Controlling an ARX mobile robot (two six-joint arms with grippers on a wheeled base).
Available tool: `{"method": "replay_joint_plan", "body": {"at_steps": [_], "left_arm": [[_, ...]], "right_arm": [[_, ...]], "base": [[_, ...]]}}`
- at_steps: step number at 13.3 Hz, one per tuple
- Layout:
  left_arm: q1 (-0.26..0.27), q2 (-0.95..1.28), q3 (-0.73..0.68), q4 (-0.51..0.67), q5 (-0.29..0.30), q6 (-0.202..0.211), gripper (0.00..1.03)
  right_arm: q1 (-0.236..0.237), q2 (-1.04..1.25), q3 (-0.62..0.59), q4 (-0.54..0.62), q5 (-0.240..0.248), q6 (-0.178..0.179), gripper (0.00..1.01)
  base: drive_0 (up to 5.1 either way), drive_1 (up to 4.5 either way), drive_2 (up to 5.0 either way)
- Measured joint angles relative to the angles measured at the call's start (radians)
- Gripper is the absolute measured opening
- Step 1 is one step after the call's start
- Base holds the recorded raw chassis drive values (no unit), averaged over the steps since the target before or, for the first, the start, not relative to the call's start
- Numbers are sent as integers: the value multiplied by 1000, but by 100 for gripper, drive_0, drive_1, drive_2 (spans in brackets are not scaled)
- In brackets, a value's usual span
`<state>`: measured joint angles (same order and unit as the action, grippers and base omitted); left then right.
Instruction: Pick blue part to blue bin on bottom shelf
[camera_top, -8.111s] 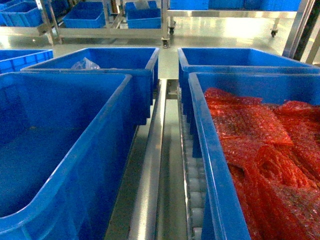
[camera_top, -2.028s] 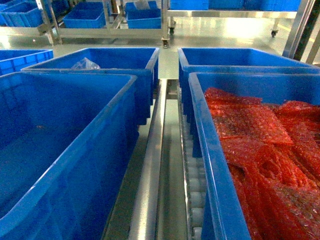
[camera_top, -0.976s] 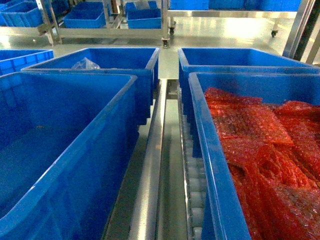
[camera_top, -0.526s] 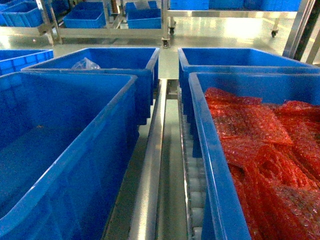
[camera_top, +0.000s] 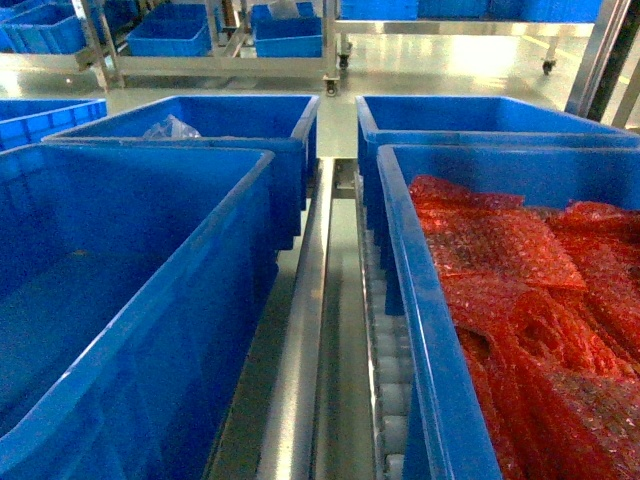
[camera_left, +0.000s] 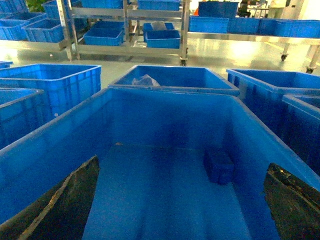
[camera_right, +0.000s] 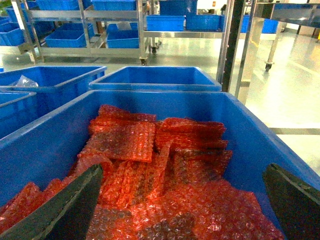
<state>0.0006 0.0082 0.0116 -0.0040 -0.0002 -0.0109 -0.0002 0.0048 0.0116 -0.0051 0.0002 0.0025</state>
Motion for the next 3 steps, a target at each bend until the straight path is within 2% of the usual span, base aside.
{"method": "replay_joint_plan", "body": {"at_steps": [3], "left_arm": [[0, 0, 0, 0, 0, 0, 98]], "right_arm": [[0, 0, 0, 0, 0, 0, 98]], "base": [[0, 0, 0]]}}
